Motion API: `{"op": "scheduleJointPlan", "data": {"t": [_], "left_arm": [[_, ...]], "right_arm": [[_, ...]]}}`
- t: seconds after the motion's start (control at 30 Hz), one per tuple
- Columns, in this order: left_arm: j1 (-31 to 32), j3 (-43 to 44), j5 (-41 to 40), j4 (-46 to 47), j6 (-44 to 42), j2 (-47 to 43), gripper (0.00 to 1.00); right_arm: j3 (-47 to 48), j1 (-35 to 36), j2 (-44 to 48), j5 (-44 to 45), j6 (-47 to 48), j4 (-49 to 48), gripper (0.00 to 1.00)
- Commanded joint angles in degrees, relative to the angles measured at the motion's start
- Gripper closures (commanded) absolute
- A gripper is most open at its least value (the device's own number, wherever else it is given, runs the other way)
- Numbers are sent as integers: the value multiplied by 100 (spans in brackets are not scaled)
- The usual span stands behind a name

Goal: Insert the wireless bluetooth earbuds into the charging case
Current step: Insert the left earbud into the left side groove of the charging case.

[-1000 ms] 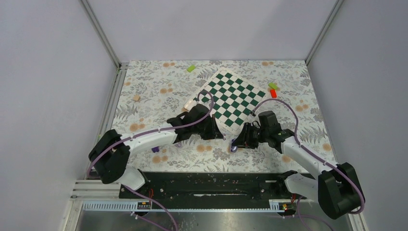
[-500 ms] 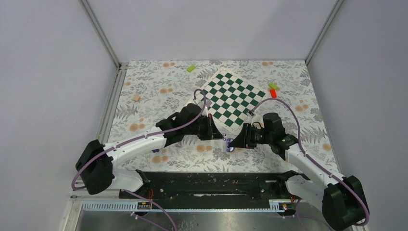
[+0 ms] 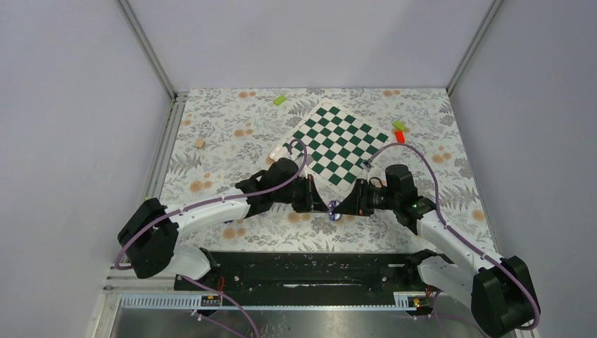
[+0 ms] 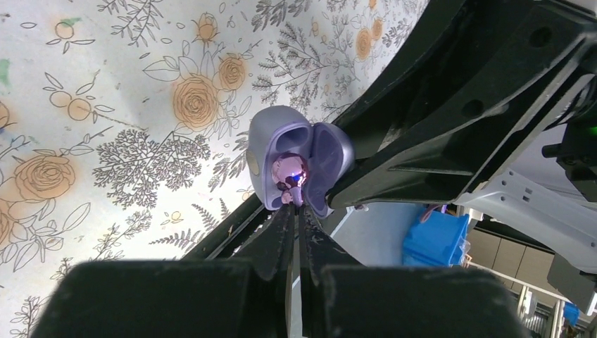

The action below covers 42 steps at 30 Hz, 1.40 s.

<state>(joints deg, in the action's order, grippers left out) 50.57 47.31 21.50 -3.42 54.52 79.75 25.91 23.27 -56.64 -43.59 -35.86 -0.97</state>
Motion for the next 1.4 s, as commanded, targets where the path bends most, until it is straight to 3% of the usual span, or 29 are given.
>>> {"op": "scheduleJointPlan", "data": {"t": [0.0,1.13,1.37], "left_arm": [[29,62,42,438,45,1,100],[38,358,-531,351,13,349,100],[40,612,-789,-287,-391,226,100]], "right_arm": [[28,38,7,-237,-22,-306,100],[66,40,115,-422,-44,-245,100],[3,41,128,-438,-22,-186,100]]}}
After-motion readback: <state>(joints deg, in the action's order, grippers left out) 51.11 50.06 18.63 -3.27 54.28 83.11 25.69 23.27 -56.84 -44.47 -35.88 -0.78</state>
